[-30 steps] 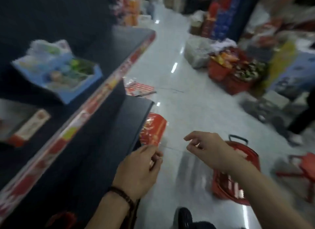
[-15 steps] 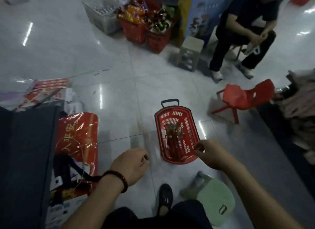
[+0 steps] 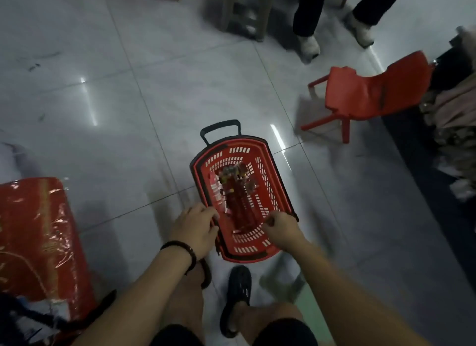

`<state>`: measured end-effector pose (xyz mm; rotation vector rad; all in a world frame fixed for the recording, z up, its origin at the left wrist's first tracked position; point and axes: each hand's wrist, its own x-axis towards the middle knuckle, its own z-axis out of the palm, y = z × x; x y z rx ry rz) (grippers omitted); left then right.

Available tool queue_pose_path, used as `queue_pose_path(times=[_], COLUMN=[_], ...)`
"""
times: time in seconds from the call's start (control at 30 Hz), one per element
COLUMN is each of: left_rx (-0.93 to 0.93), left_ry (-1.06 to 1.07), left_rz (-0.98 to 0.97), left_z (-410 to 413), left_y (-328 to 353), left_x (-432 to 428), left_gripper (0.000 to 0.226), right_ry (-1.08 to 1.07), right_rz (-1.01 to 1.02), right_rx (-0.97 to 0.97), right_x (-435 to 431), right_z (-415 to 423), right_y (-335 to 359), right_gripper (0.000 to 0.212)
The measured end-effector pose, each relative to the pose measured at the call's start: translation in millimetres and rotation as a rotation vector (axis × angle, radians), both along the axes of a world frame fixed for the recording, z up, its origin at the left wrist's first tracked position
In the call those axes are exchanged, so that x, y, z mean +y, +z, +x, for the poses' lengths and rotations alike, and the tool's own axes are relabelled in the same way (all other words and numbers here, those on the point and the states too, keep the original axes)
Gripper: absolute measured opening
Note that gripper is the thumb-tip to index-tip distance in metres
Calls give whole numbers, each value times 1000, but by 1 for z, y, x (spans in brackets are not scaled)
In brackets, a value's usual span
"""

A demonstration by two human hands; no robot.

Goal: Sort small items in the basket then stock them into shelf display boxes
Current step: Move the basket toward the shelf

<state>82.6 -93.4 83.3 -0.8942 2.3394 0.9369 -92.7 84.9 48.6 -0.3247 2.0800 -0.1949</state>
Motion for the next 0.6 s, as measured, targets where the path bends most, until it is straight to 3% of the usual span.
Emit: queue_pose_path(times=[0.13,0.27,0.37,0.5,0.6], left_rx=[19,12,-6,-21,-34], left_ry=[68,362,597,830,833], left_rz=[127,390,517,550,463], left_z=[-60,-121,-172,-229,-245], left_y=[-95,-207,-290,-387,-427], left_x=[-13,0,14,34,49], left_gripper=[14,11,21,37,55], right_ry=[-68,-18,77,97,129], right_rz=[-44,-101,-219,-440,-446], right_rx=[94,262,420,780,722], right_x=[-30,-47,-50,-41,-35], right_z=[-34,-75,-103,-150,-168], right_y=[-102,-190,-234,-264,-281], right_gripper=[12,26,23,15,21])
